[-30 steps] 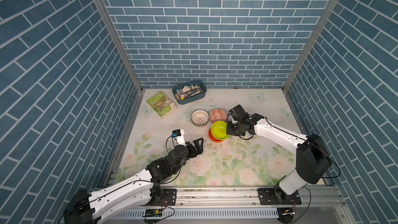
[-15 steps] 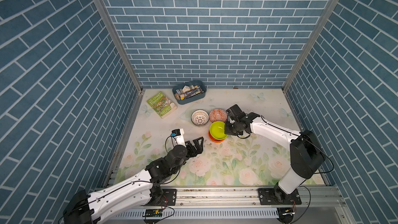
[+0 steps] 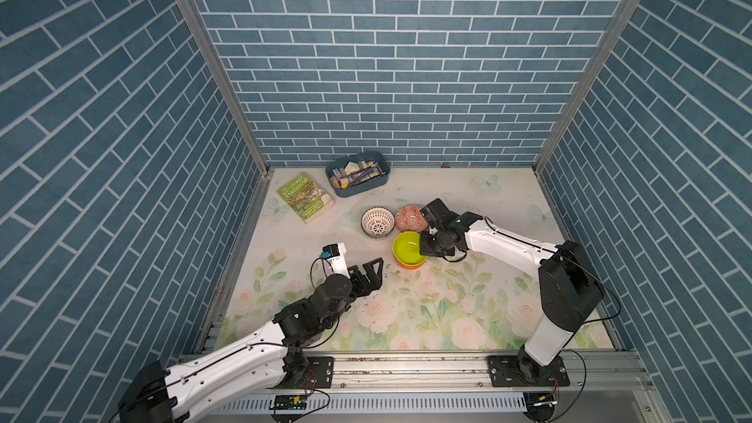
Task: Stack the bowls
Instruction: Place the bowl on the bowl.
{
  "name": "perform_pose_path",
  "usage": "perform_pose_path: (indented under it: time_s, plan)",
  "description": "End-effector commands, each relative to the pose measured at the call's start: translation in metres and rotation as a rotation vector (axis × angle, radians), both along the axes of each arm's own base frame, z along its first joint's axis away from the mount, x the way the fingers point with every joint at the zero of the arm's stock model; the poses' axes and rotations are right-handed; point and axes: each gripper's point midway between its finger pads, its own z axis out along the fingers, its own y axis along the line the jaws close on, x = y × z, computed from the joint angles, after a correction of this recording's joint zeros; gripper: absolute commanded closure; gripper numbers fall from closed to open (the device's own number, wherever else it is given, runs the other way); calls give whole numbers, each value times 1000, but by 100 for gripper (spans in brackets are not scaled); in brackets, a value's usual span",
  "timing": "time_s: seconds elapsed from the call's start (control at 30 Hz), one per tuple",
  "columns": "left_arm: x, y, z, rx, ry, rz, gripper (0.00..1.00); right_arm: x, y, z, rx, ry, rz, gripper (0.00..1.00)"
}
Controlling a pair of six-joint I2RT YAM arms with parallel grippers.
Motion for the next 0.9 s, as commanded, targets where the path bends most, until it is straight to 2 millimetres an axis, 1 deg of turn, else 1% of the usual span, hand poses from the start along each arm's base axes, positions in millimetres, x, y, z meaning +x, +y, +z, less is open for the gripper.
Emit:
perform_pose_path:
  time_s: [0.0,0.13,0.17,0.23,0.33,0.47,0.57,0.87]
  plan:
    - [1,3,-2,3,-10,1,0,0,-2,7,-22,-14,7,100]
    - [1,3,-2,3,-9,1,0,1,-2,7,-21,-16,7,100]
    - [1,3,-2,2,-9,2,0,1,-1,7,-20,-15,7,98]
    - [1,3,-3,1,-9,3,0,0,-1,5,-20,-10,9,91]
    - [1,3,-3,-1,-7,2,0,0,1,5,-21,-11,13,75]
    - [1,3,-3,-3,-7,3,0,-1,1,9,-18,-19,13,66]
    - [2,3,-3,-2,-6,3,0,-1,-1,13,-19,-30,8,63]
    - [2,4,-4,-2,-3,4,0,1,-5,31,-3,-75,-5,62]
